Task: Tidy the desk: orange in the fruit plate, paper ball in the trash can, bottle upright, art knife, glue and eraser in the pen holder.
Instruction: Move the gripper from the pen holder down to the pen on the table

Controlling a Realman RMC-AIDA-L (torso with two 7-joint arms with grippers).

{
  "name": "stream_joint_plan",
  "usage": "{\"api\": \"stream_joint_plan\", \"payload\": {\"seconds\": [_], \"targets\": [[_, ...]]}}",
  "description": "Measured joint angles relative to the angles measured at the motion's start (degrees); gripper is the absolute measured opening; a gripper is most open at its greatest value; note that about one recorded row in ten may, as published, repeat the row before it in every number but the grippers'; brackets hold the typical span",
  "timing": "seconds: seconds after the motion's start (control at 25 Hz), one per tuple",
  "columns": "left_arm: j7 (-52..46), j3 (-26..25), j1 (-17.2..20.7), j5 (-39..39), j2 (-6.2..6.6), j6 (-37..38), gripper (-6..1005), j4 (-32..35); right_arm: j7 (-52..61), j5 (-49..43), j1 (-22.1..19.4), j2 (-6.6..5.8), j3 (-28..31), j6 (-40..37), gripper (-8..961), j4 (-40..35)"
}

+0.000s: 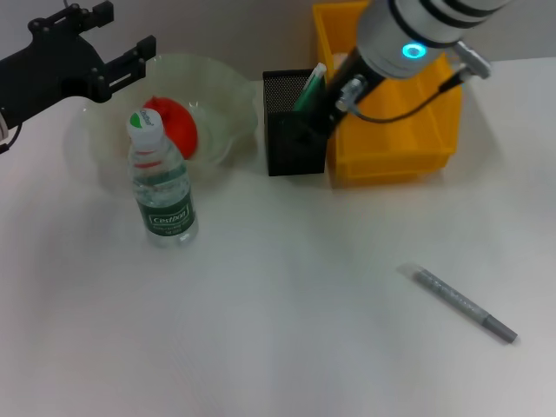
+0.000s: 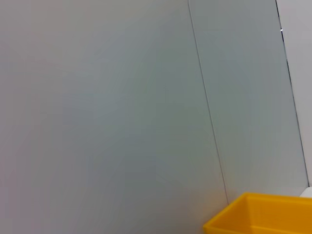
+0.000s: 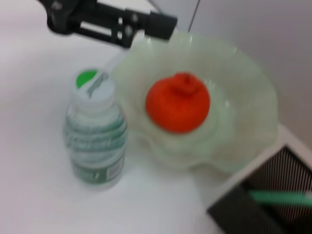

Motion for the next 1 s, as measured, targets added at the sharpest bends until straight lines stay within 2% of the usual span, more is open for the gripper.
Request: {"api": "stream_joint_plan", "payload": {"seconds": [0.12, 0.24, 0.32, 0.76, 1.0], "targets": [[0.0, 0.0, 0.1, 0.0, 0.02, 0.0, 686, 0.0, 2.0, -0.2, 0.0, -0.02, 1.1, -7.6, 577, -0.7], [0.0, -0.1, 0.2, 0.0, 0.02, 0.0, 686, 0.2, 2.3, -0.3, -0.7, -0.02, 1.3, -10.1, 576, -0.5], [0.0, -0.1, 0.2, 0.0, 0.02, 0.0, 686, 0.2, 2.4, -0.3, -2.9, -0.03, 1.4, -12.2, 576, -0.4], [0.0, -0.3, 0.4, 0.0, 0.08, 0.0, 686, 0.1, -0.3, -1.8, -10.1, -0.03, 0.8, -16.6, 570, 0.6], [0.0, -0.3, 0.4, 0.0, 0.02, 0.0, 686, 0.1, -1.0, -3.9, -11.3, -0.03, 1.1, -16.0, 563, 3.4]]}}
